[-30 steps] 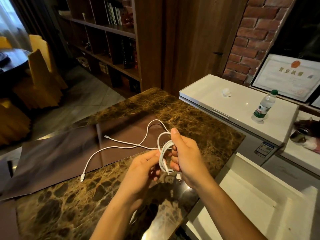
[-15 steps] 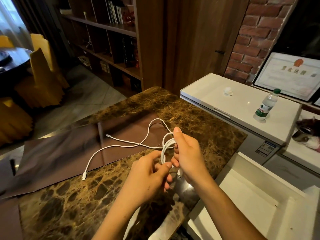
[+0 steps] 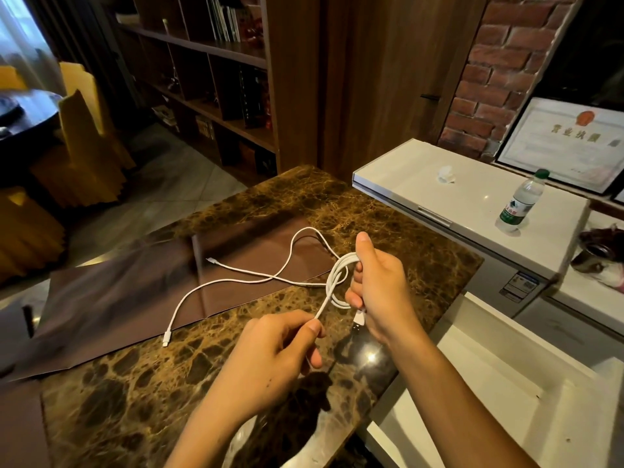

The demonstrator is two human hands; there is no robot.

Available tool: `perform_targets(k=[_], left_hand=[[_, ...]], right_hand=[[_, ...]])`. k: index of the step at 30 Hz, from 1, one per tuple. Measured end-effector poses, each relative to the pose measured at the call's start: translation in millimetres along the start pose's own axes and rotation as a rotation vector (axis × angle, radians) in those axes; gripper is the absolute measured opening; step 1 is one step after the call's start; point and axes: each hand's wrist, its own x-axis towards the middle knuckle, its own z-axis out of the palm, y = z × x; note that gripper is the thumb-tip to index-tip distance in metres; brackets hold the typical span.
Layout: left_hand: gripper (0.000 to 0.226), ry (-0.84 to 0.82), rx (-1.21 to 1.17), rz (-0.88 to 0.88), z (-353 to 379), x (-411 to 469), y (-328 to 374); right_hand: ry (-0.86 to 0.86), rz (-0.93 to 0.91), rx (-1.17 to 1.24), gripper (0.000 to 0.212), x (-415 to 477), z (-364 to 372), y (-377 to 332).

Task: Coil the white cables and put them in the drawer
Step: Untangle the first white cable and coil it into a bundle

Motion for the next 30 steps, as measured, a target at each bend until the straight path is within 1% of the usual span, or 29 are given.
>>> perform_targets(k=[2, 3, 5, 6, 7, 9, 11, 13, 15, 17, 19, 20, 21, 23, 25, 28, 30], left_hand=[[0.028, 0.000, 0.038, -0.010, -9.2, 0.6, -3.7], [0.028, -0.019, 0.090, -0.015, -14.4, 1.7, -7.7], [0.027, -0.060, 0.268, -0.017, -20.7, 3.6, -13.1], [0.023, -0.059, 0.342, -0.008, -20.4, 4.6, -12.8], [0.023, -0.032, 0.362, 0.015, -18.0, 5.7, -10.3], [0.041, 0.048, 0.292, 0.072, -8.7, 9.4, -3.5], [0.051, 0.116, 0.226, 0.136, -0.7, 15.6, 0.6], [0.052, 0.142, 0.219, 0.184, 2.5, 20.9, -0.2], [0.044, 0.121, 0.188, 0.186, 1.4, 23.4, -4.8], [0.032, 0.073, 0.099, 0.159, -1.6, 24.5, -9.0], [0.015, 0.058, -0.065, 0.140, -2.8, 26.5, -7.4], [0.015, 0.075, -0.155, 0.129, -2.2, 28.4, -4.5], [0.023, 0.094, -0.236, 0.107, -0.2, 30.9, -1.5], [0.037, 0.078, -0.398, 0.027, 3.3, 35.9, 4.4], [0.046, 0.022, -0.616, -0.077, 5.3, 39.1, 8.5], [0.044, -0.027, -0.946, -0.217, 4.7, 36.3, 12.0], [0.042, -0.044, -0.994, -0.234, 4.6, 33.7, 14.5]], right_hand=[[-0.011, 0.000, -0.003, 0.046, -1.8, -0.2, 0.7], [-0.016, -0.003, -0.012, 0.047, -3.2, 0.1, 3.0], [-0.021, -0.014, -0.046, 0.048, -5.6, 3.0, 8.3], [-0.026, -0.018, -0.063, 0.049, -6.5, 5.1, 10.9], [-0.035, -0.017, -0.075, 0.048, -7.5, 7.6, 12.5], [-0.069, -0.015, -0.093, 0.047, -10.3, 13.0, 13.8], [-0.103, -0.029, -0.151, 0.049, -12.7, 16.6, 15.0], [-0.121, -0.040, -0.189, 0.051, -15.6, 18.4, 15.2], [-0.139, -0.031, -0.158, 0.051, -17.9, 17.9, 14.3], [-0.158, -0.028, -0.159, 0.051, -19.0, 16.3, 12.9], [-0.178, -0.043, -0.191, 0.057, -19.5, 15.9, 12.9], [-0.189, -0.049, -0.197, 0.062, -19.8, 16.9, 12.5], [-0.198, -0.054, -0.198, 0.063, -20.3, 18.1, 12.2], [-0.213, -0.058, -0.181, 0.057, -22.4, 20.7, 9.5], [-0.221, -0.060, -0.158, 0.051, -23.6, 22.8, 6.1], [-0.243, -0.089, -0.171, 0.054, -22.0, 24.0, 6.1], [-0.253, -0.060, -0.157, 0.052, -21.0, 23.0, 6.8]])
